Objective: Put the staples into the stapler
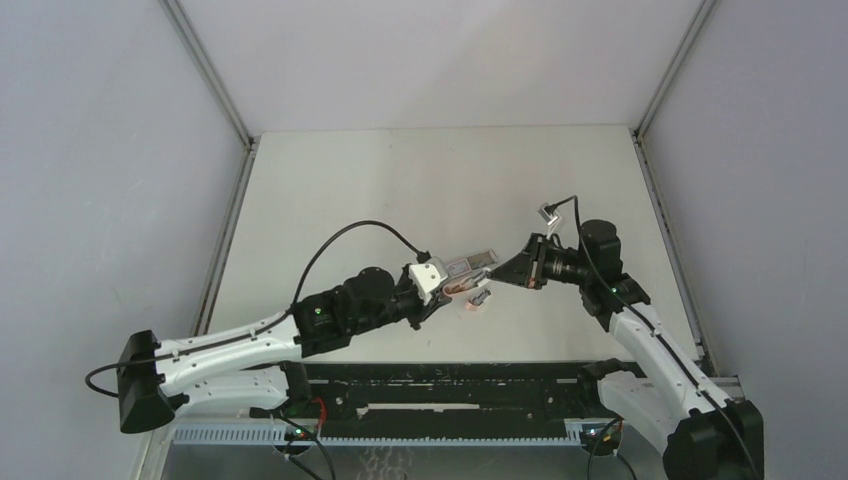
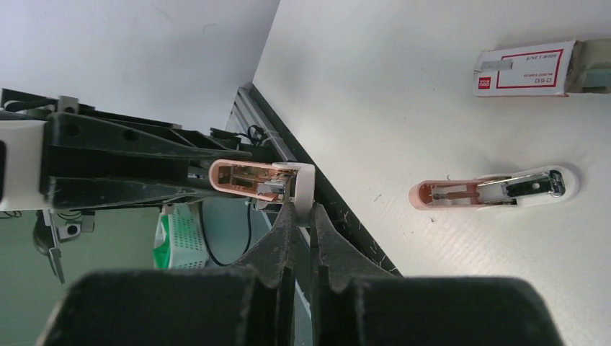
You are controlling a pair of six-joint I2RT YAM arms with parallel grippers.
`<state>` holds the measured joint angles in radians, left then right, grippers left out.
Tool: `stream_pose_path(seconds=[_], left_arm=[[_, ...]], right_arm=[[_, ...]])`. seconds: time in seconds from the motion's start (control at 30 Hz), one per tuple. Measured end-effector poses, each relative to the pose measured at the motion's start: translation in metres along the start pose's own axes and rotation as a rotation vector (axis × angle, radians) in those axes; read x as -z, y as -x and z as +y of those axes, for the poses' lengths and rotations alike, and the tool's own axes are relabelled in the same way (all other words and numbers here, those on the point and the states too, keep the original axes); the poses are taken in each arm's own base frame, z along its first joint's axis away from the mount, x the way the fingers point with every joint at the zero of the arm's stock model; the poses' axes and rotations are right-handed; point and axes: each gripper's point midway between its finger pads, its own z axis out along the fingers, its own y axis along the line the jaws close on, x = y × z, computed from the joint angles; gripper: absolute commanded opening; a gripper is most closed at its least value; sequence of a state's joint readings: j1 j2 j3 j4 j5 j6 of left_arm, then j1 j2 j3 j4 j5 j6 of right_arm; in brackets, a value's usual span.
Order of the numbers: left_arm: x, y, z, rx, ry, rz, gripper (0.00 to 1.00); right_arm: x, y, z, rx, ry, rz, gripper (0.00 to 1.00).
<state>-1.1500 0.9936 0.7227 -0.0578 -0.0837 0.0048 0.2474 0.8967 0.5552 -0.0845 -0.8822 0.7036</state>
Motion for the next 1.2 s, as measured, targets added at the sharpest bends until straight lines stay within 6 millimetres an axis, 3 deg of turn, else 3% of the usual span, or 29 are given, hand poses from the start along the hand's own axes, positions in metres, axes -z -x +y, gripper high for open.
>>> stream_pose_path(seconds=[0.13,0.33,0.5,0.6,0.73,0.87,1.03,1.2], left_arm=[[-0.001,-0.007,-0.001,0.015,-0.001,0.011,0.16],[-0.001,-0.021,-0.002,0.047,0.008,0.029,0.46],[0.014,-0.061,0.009,0.074,0.072,0.127,0.63],[0.023,-0.068,0.012,0.092,0.094,0.129,0.7],[0.033,-0.054,0.016,0.151,0.124,0.058,0.72],[0.031,-0.039,0.018,0.257,0.15,-0.007,0.73],[0.017,-0.047,0.018,0.419,0.197,0.011,0.74],[-0.002,-0.058,0.017,0.579,0.225,0.041,0.76]], right_arm=[[0.009,0.002,0.002,-0.011,0.012,-0.009,0.0],[0.017,0.0,0.004,-0.022,0.026,-0.005,0.0],[0.021,0.006,-0.004,-0.003,-0.002,-0.039,0.0],[0.022,0.004,-0.01,0.011,-0.022,-0.037,0.0],[0.021,-0.006,-0.025,0.016,-0.068,-0.018,0.0],[0.019,-0.026,-0.048,-0.011,-0.126,0.033,0.0],[0.014,-0.061,-0.076,-0.065,-0.198,0.126,0.0],[0.011,-0.083,-0.091,-0.092,-0.231,0.18,0.0]])
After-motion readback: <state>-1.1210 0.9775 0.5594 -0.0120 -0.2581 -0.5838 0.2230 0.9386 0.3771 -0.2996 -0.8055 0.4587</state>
